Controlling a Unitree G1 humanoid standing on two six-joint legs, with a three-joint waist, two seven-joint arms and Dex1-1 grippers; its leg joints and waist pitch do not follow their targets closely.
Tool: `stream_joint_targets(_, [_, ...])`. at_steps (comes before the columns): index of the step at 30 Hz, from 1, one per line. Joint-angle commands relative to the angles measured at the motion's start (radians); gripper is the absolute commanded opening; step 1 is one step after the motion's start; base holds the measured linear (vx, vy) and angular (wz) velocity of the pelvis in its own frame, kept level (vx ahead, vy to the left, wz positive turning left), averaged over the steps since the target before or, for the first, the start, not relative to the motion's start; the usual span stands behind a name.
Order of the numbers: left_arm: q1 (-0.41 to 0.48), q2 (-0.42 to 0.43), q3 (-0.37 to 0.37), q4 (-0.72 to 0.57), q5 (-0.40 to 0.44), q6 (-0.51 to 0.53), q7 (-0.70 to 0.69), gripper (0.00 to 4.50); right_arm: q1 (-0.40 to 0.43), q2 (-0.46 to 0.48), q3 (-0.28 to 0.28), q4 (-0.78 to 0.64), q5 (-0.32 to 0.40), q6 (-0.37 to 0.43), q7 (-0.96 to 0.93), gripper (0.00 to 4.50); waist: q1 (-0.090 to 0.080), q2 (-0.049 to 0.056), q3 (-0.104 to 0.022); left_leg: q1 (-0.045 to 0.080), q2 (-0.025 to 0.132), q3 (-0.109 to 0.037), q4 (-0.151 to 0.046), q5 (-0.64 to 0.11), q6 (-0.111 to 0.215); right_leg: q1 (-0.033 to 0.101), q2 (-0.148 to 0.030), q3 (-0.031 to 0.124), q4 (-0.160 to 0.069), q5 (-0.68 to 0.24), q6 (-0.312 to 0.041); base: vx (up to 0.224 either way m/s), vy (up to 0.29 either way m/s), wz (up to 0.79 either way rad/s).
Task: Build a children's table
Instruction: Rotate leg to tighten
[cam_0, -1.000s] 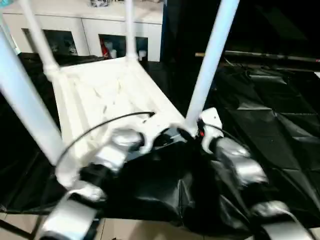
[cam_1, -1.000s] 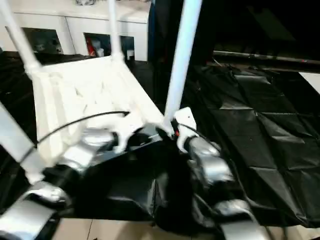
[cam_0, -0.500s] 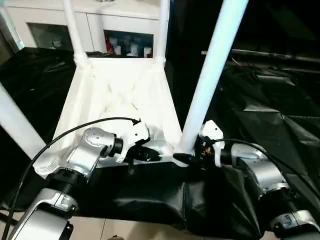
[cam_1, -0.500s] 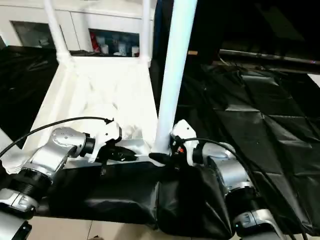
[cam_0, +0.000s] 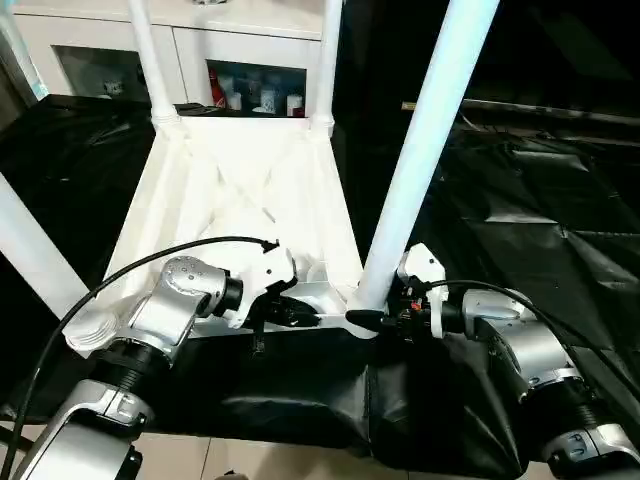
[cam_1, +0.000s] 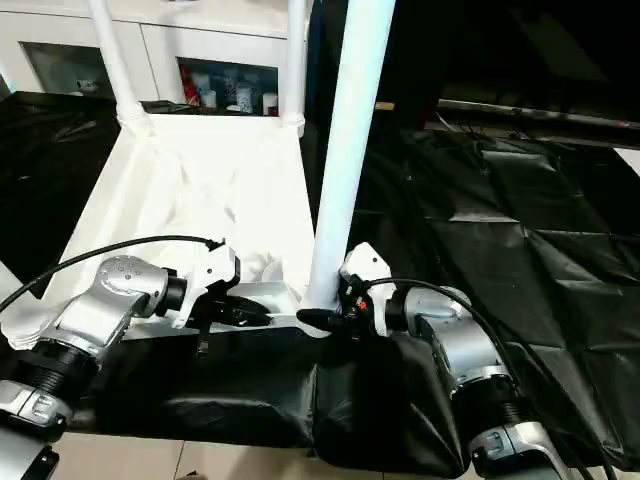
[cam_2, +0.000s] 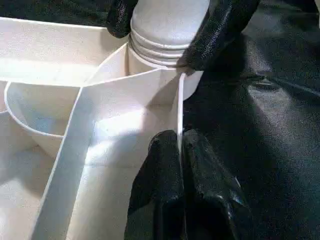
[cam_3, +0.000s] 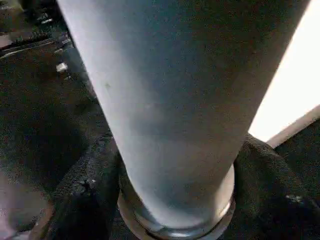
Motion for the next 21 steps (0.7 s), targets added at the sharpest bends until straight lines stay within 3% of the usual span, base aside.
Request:
stream_joint_targets(1, [-0.005,-0.041,-0.011,0.023,-0.002,0.001,0.047,0.0,0.002,0.022,-0.004,0.023,-0.005,-0.005,-0.054,2.72,-0.002,0.0,-0.043,0.002,0.024,0.0,-0.066,-0.189,0.03,0.052,-0.054,0.043,-0.071,-0.152,-0.217,0.0,0.0,0.0])
stream_joint_targets(4, [-0.045,-0.131,-0.006,0.105,0.06,0.02,0.261,0.0,-0.035,0.126,-0.063,0.135,-0.024,-0.012,-0.302,2.71,-0.005,-0.002,-0.043,0.005,0.022,-0.004,-0.07,-0.234,-0.004,0.048,-0.058,0.044,-0.084,-0.302,-0.165,0.0,0.0,0.0])
stream_joint_targets(6, [-0.053,-0.15,-0.006,0.12,0.069,0.028,0.304,0.0,-0.042,0.148,-0.074,0.154,-0.027,-0.01,-0.352,2.71,-0.006,-0.003,-0.043,0.004,0.023,-0.005,-0.071,-0.232,-0.005,0.047,-0.057,0.045,-0.086,-0.307,-0.151,0.0,0.0,0.0])
stream_joint_targets(8, [-0.077,-0.216,-0.003,0.156,0.087,0.06,0.42,0.0,-0.077,0.215,-0.099,0.21,-0.043,0.001,-0.525,2.7,-0.009,0.003,-0.043,0.006,0.023,-0.005,-0.072,-0.237,-0.014,0.042,-0.055,0.046,-0.087,-0.299,-0.15,0.0,0.0,0.0])
stream_joint_targets(9, [-0.083,-0.234,-0.003,0.164,0.092,0.067,0.448,0.0,-0.087,0.232,-0.106,0.226,-0.046,0.004,-0.569,2.7,-0.011,0.001,-0.043,0.005,0.022,-0.006,-0.073,-0.234,-0.018,0.043,-0.054,0.045,-0.086,-0.298,-0.149,0.0,0.0,0.0])
stream_joint_targets(10, [-0.096,-0.287,-0.014,0.183,0.106,0.077,0.503,0.0,-0.125,0.287,-0.119,0.276,-0.056,0.018,-0.684,2.7,-0.013,0.006,-0.046,0.003,0.019,-0.006,-0.072,-0.231,-0.021,0.045,-0.055,0.044,-0.087,-0.293,-0.146,0.0,0.0,0.0])
stream_joint_targets(13, [-0.103,-0.317,-0.024,0.195,0.116,0.069,0.523,0.0,-0.145,0.322,-0.116,0.302,-0.068,0.006,-0.709,2.7,-0.016,0.006,-0.047,0.001,0.019,-0.006,-0.072,-0.229,-0.018,0.046,-0.052,0.043,-0.085,-0.255,-0.147,0.0,0.0,0.0])
stream_joint_targets(16, [-0.106,-0.327,-0.036,0.206,0.126,0.048,0.522,0.0,-0.15,0.341,-0.096,0.302,-0.081,-0.036,-0.671,2.7,-0.016,0.007,-0.049,-0.004,0.016,-0.005,-0.068,-0.203,0.01,0.051,-0.05,0.043,-0.08,-0.18,-0.158,0.0,0.0,0.0])
stream_joint_targets(18, [-0.106,-0.319,-0.034,0.213,0.126,0.046,0.518,0.0,-0.151,0.342,-0.104,0.299,-0.065,-0.044,-0.641,3.26,-0.016,0.008,-0.048,-0.002,0.017,-0.004,-0.068,-0.211,0.016,0.051,-0.051,0.043,-0.081,-0.188,-0.162,0.0,0.0,0.0])
stream_joint_targets(19, [-0.107,-0.308,-0.029,0.216,0.125,0.041,0.508,0.0,-0.149,0.33,-0.095,0.297,-0.064,-0.049,-0.608,3.4,-0.017,0.004,-0.047,-0.002,0.017,-0.003,-0.069,-0.224,0.019,0.05,-0.051,0.042,-0.084,-0.212,-0.16,0.0,0.0,0.0])
stream_joint_targets(21, [-0.108,-0.302,-0.026,0.217,0.124,0.038,0.501,0.0,-0.147,0.323,-0.088,0.295,-0.067,-0.053,-0.591,3.46,-0.016,0.006,-0.046,-0.002,0.018,-0.004,-0.07,-0.239,0.021,0.049,-0.053,0.042,-0.087,-0.243,-0.156,0.0,0.0,0.0])
